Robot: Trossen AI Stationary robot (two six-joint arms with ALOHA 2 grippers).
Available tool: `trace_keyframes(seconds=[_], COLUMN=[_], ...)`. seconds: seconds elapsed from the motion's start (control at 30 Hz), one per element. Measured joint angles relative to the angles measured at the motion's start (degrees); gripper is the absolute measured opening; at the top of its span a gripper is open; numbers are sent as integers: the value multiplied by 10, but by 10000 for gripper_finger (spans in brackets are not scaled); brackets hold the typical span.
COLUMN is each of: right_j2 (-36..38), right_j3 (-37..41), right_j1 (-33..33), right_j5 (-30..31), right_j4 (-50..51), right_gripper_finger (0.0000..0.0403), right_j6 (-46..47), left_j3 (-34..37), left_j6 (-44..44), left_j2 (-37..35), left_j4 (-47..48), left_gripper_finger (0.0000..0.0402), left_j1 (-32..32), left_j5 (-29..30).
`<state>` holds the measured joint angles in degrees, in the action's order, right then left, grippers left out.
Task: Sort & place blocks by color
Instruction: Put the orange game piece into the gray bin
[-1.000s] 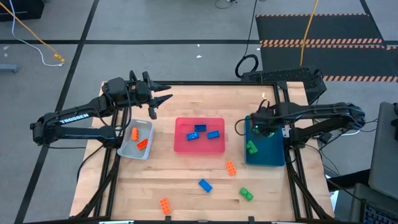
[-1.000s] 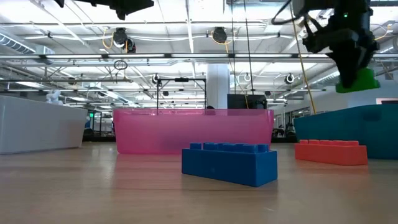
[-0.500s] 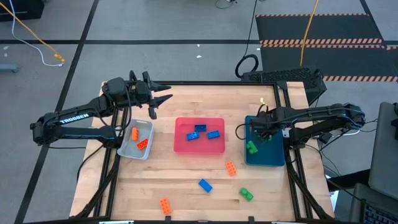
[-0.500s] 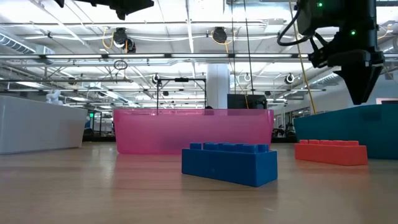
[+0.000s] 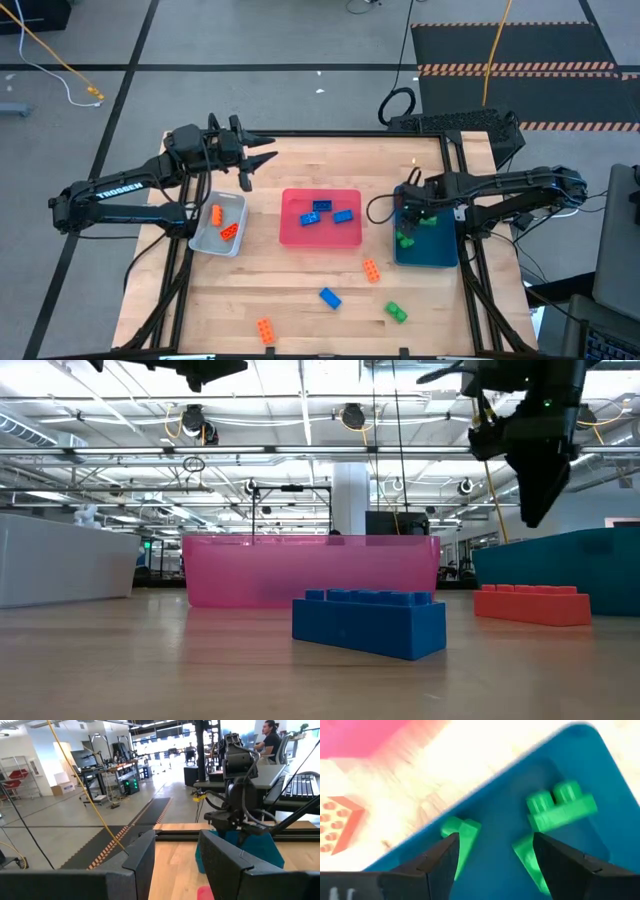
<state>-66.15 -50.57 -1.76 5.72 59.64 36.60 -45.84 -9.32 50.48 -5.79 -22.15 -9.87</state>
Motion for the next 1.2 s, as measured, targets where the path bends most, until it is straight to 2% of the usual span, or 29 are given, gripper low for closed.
trace_keyframes(seconds=[0.2,0.33,0.47,0.57,0.93,1.07,1.2], right_j2=[0,0,-3,-23,-187,-240,-278], right_j3=[0,0,0,-15,-213,-260,-262], right_j1=[0,4,29,58,158,168,171], right_j5=[1,1,0,-16,-30,-44,-104], right_j4=[-28,-89,-172,-196,-76,-6,0], right_gripper_finger=[237,233,225,214,181,187,202], right_j6=[-21,-38,-57,-58,-70,16,108], left_j3=[0,0,0,0,0,0,0], left_j6=[-4,-6,-6,-7,3,5,6], left_j2=[0,0,0,0,0,0,0], left_j4=[9,10,11,11,13,14,19], left_gripper_finger=[156,157,156,156,156,156,156], left_j1=[0,0,0,0,0,0,0], left_j5=[0,0,0,0,0,0,0])
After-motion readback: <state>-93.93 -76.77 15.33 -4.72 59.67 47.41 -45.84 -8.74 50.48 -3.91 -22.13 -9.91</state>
